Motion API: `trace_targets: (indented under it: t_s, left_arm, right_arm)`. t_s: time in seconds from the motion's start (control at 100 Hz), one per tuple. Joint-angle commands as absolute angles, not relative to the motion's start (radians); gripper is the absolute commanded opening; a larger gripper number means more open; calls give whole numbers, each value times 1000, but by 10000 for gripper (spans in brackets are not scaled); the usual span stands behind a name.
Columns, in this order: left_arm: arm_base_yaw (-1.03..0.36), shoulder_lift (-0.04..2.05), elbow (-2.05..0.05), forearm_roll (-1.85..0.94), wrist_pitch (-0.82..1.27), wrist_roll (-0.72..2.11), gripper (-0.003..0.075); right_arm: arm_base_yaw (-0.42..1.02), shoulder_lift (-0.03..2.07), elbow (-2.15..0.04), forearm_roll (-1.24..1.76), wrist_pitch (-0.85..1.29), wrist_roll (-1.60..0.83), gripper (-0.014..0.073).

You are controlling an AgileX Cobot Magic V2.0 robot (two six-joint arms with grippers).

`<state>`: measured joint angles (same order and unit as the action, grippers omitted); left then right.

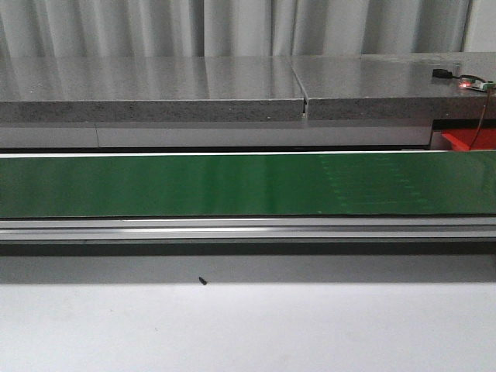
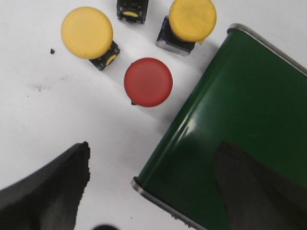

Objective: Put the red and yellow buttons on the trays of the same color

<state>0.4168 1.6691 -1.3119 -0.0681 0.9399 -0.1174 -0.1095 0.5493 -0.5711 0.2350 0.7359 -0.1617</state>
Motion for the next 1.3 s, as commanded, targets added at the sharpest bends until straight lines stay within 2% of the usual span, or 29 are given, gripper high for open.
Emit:
trace_targets:
  t_s: [0.0,0.35,0.78,0.85,1.09,1.19,1.29]
  left_arm:
    - [420,1677,-1374,-72,934,-125,511]
    - [420,1833,-1486,-54,935,-125,494]
    - [420,1909,-1501,-58,882,-125,492]
    - [420,1909,-1501,-58,870,-125,459]
    - [420,1909,-1501,-82,868,-125,256]
    - [420,1909,-1501,-84,868,-125,223]
    - [420,1909,-1501,-84,870,-125,221]
  right_arm:
    - [-108,550,-596,251,682,-169,-68]
    - [-108,550,-596,251,682,-169,-68]
    - [-108,550,-596,251,682,-169,-68]
    - [-108,550,-596,251,682,-169,-68]
    - [-108,550,-596,251,682,-169,-68]
    - [-108,550,-596,251,682,-169,-68]
    - [-108,550,-596,251,682,-169,-68]
